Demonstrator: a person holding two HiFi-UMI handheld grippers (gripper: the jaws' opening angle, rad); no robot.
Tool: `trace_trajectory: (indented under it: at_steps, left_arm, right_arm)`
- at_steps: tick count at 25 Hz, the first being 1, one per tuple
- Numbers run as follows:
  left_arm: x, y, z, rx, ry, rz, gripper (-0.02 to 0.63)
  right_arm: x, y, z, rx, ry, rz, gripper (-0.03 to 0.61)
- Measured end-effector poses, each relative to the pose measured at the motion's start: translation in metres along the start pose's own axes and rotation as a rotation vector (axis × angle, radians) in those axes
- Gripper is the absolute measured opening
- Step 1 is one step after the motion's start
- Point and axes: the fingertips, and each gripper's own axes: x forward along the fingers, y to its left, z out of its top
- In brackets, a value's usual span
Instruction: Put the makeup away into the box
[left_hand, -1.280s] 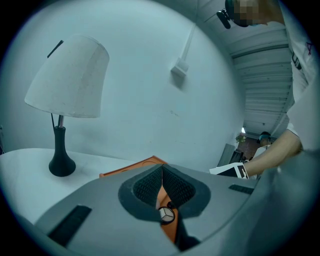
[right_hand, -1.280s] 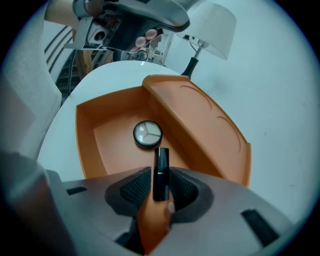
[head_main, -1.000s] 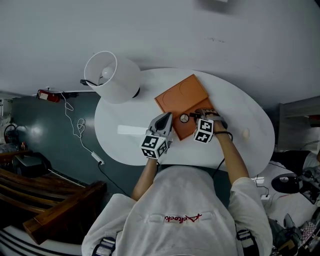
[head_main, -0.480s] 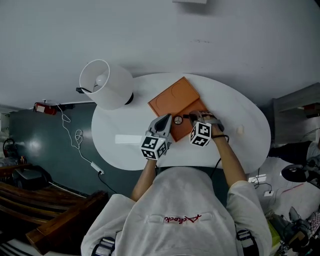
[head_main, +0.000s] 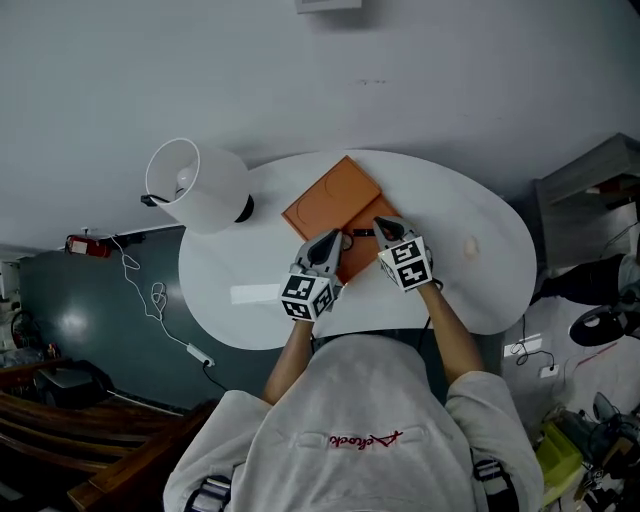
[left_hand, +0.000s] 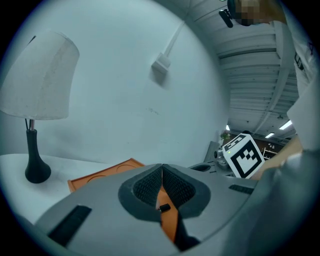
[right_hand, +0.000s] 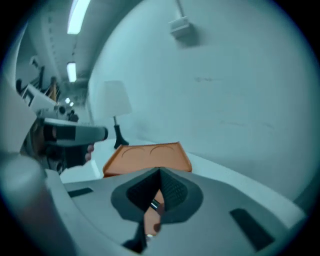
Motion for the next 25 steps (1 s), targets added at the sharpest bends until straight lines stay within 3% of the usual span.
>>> trace_trajectory:
  at_steps: [2, 4, 13, 18, 25]
  left_arm:
    - [0.004, -0.005, 0.001, -0.001, 0.005, -0.009, 0.011]
    - [0.006, -0.009, 0.001, 0.001, 0.008, -0.017, 0.011]
    - [0.031, -0.056, -0.004, 0.038, 0.041, -0.138, 0.011]
    - [0.055, -0.108, -0.014, 0.058, 0.072, -0.253, 0.011]
    - [0.086, -0.187, -0.039, 0.09, 0.133, -0.421, 0.011]
  right_arm:
    - [-0.01, -0.011, 0.007, 0.169, -0.078, -0.026, 0.02]
    - [-0.019, -0.019, 0.009, 0.257, -0.123, -0.049, 0.02]
    - [-0.063, -0.048, -0.022, 0.272, -0.119, -0.172, 0.02]
    - [-0.1, -0.07, -0.048, 0.288, -0.109, -0.26, 0.02]
    - [-0.166, -0.11, -0.104, 0.384, -0.09, -0.416, 0.02]
